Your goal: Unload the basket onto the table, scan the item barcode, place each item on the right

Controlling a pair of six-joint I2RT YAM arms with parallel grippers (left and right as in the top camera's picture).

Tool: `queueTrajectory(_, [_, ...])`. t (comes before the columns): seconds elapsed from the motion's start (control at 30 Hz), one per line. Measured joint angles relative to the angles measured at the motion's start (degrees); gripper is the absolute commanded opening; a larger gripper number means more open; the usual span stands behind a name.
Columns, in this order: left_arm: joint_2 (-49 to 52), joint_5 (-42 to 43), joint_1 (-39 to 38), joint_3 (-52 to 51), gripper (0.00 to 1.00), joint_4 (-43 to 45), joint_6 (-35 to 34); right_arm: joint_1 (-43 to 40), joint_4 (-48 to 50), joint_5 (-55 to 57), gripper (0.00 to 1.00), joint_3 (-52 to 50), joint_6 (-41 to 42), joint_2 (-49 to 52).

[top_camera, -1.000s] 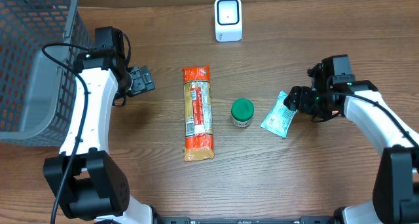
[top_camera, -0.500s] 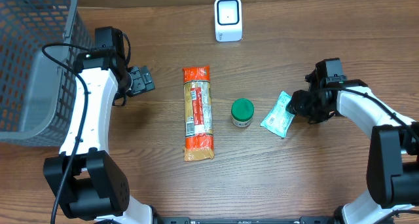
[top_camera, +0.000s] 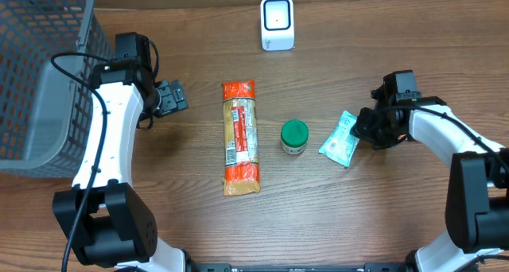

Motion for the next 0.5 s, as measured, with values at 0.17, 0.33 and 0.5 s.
queueTrajectory(0.17, [0.0, 0.0, 0.0, 0.0, 1.00, 0.0, 0.0, 0.0, 0.2, -0.5, 0.04, 0.0, 0.2, 0.0])
queueTrajectory(0.33, [0.0, 0.0, 0.0, 0.0, 1.00, 0.0, 0.0, 0.0, -0.2, -0.6, 0.04, 0.0, -2.4, -1.9])
queueTrajectory(0.5, [0.0, 0.0, 0.0, 0.0, 1.00, 0.0, 0.0, 0.0, -1.9, -0.4, 0.04, 0.0, -6.2, -11.3])
